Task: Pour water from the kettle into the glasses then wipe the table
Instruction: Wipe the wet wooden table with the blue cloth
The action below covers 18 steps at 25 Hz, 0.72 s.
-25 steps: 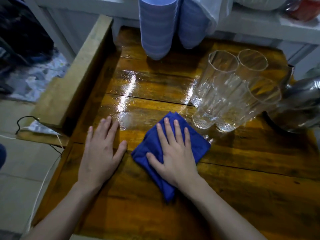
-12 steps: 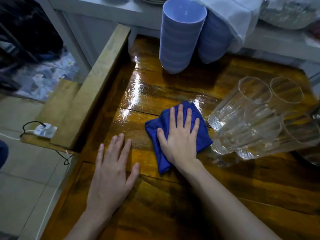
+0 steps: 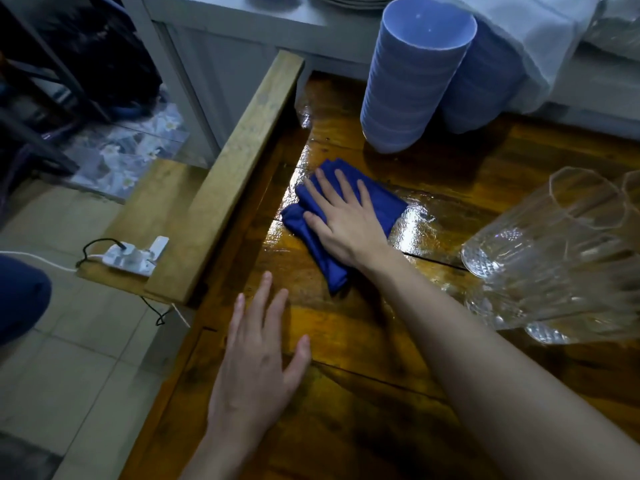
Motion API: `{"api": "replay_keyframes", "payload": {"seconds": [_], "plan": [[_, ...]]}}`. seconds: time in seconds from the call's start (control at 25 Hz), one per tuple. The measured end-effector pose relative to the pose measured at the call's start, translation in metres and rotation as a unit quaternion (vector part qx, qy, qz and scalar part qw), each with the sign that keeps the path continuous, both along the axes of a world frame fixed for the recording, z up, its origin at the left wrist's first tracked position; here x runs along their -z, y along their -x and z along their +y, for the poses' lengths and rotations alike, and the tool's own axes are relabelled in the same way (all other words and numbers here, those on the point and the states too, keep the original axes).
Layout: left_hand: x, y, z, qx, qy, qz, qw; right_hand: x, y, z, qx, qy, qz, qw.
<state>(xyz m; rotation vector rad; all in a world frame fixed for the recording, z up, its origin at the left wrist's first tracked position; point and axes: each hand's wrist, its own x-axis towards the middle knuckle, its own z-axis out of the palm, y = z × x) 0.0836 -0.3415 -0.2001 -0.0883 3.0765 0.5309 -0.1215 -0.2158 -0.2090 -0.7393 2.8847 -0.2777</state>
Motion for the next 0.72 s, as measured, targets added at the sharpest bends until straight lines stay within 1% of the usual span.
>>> {"api": "replay_keyframes", "payload": {"seconds": [0.08,0.16,0.28,0.4,0.52,0.6,0.72], "plan": [[-0.001,-0.001,-0.001,-0.039,-0.007,0.016,0.999,-0.001,-0.004,0.004,-0.034,0.013,0.001,0.999],[-0.002,0.001,0.0,-0.073,0.015,0.012,0.997,-0.004,-0.026,0.013,-0.051,0.034,0.009,0.998],[-0.001,0.003,0.0,-0.083,0.046,-0.001,0.995,-0.009,-0.087,0.033,-0.027,0.055,-0.011,0.998],[0.0,0.004,0.001,-0.077,0.042,0.007,0.996,-0.011,-0.159,0.062,0.004,0.046,-0.026,0.999],[0.001,0.003,0.001,-0.071,0.032,0.017,0.997,-0.01,-0.215,0.09,0.014,0.024,-0.019,0.999],[-0.001,0.002,0.002,-0.074,0.015,0.024,0.997,-0.009,-0.227,0.097,0.014,0.02,-0.012,1.0],[0.001,0.004,0.002,-0.081,0.001,0.043,0.996,-0.01,-0.208,0.069,0.047,0.024,-0.003,0.999]]}}
